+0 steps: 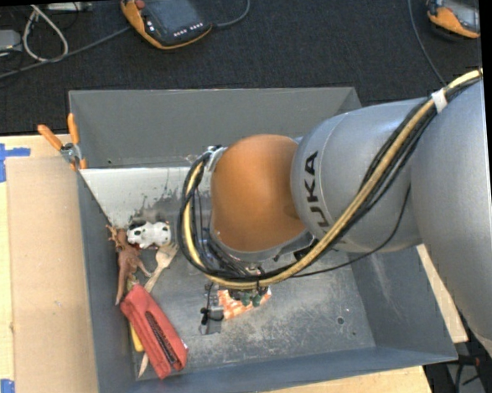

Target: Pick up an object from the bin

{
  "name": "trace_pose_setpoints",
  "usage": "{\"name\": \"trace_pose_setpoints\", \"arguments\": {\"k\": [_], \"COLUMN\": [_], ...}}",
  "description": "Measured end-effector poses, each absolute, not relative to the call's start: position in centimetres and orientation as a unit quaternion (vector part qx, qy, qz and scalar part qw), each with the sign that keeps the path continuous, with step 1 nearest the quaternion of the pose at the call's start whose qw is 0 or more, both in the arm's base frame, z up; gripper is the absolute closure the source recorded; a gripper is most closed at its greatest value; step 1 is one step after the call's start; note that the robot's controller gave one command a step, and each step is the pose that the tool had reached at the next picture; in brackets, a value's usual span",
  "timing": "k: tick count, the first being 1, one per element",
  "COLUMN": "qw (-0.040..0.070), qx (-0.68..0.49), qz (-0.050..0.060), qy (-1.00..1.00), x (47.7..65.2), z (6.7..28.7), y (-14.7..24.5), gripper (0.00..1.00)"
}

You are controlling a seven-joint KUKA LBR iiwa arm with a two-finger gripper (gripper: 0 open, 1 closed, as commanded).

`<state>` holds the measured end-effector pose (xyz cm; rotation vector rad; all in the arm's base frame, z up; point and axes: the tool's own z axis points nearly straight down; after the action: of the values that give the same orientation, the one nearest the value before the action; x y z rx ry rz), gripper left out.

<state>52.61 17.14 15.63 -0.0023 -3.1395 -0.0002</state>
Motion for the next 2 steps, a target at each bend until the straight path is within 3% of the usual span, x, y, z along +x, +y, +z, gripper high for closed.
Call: {"name": "trace_pose_setpoints", "arguments": {"k": [1, 2], "qw": [0.002, 0.002], "qx": [-0.03, -0.002], "qz": [0.0, 0.0], "qy": [-1.0, -1.0], "x": [53.6, 52.9], "z": [16.8, 19.8], "y": [14.6, 9.5], "gripper": [0.0, 0.0]}}
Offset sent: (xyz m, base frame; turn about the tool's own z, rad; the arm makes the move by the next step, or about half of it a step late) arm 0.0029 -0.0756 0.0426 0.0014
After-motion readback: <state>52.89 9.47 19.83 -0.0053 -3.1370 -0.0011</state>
